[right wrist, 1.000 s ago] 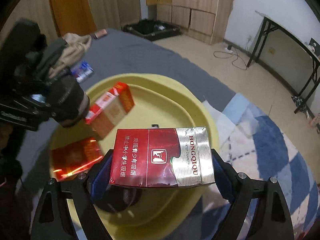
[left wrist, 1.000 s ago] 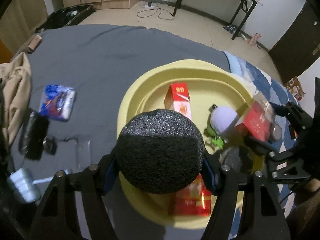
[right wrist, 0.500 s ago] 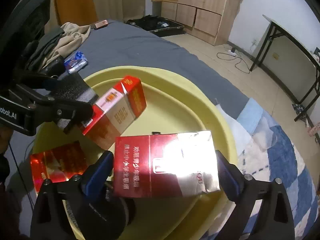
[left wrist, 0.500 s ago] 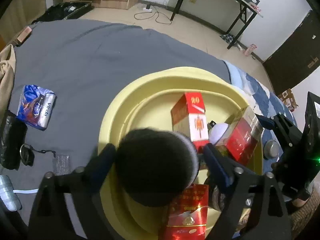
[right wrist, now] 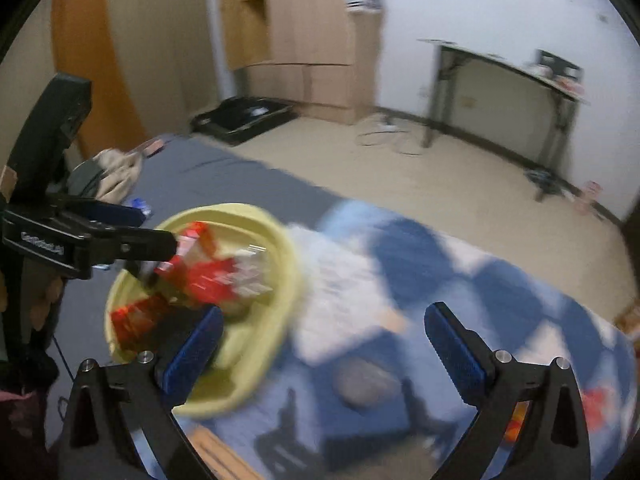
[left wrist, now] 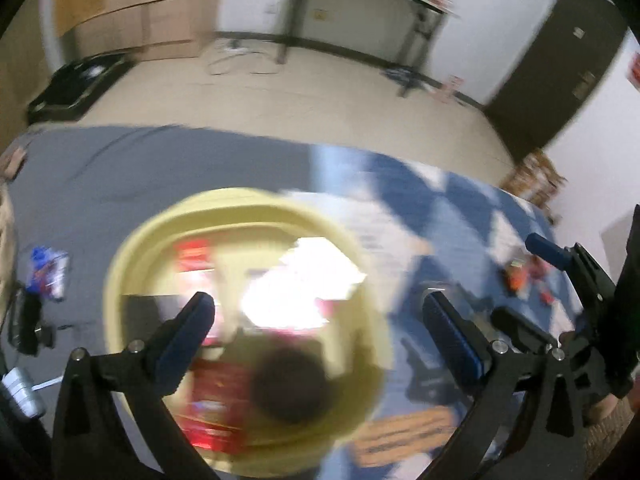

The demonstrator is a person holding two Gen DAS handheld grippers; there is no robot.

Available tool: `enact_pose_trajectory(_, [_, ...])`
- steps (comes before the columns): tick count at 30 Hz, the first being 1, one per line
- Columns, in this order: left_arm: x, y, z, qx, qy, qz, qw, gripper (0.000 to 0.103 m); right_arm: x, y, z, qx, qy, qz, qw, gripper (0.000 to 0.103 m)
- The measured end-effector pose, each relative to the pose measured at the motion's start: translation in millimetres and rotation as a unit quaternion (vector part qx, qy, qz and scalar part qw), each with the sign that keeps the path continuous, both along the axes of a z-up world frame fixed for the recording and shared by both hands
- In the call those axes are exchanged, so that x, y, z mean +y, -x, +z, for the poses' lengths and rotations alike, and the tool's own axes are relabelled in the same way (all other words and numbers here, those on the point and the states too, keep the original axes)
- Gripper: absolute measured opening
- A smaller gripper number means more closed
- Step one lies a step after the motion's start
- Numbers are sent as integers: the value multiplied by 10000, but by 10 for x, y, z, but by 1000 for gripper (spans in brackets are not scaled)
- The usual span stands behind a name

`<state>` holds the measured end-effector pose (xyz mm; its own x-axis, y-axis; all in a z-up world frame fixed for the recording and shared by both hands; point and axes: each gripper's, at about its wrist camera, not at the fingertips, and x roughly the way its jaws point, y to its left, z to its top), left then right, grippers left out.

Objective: Organize rigid objects
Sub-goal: 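Withdraw both open tools from the tray back over the quilt, then grasp the dark red-brown cigarette box with left tool while right tool grasps another red pack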

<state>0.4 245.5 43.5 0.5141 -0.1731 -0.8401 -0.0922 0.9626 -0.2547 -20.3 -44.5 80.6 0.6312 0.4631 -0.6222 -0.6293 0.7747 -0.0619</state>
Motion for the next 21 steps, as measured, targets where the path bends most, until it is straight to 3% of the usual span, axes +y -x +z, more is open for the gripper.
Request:
enact_pose_trajectory(1, [-229, -39, 70, 10, 12, -123, 9999, 103, -300, 32, 62, -47, 8, -181, 9998, 103])
enact_pose_trajectory(5, [-952, -99, 248, 97, -569, -737, 9956, 103, -1336, 145, 223, -91, -14, -804, 9967, 103])
enact_pose_trajectory(12, [-1975, -310, 310, 9, -620, -1460, 9873, 103, -2798, 156, 73, 192, -104, -1758, 9842, 103])
enact_pose_trajectory(15, [-2433, -455, 92, 164, -769, -1830, 9800, 103, -3126, -31, -81, 565, -239, -1980, 9783, 103])
enact_pose_trajectory(21, [-3023, -672, -415, 319, -1053, -2486, 9623, 103, -3197, -574, -379, 964, -307, -1884, 9769, 103])
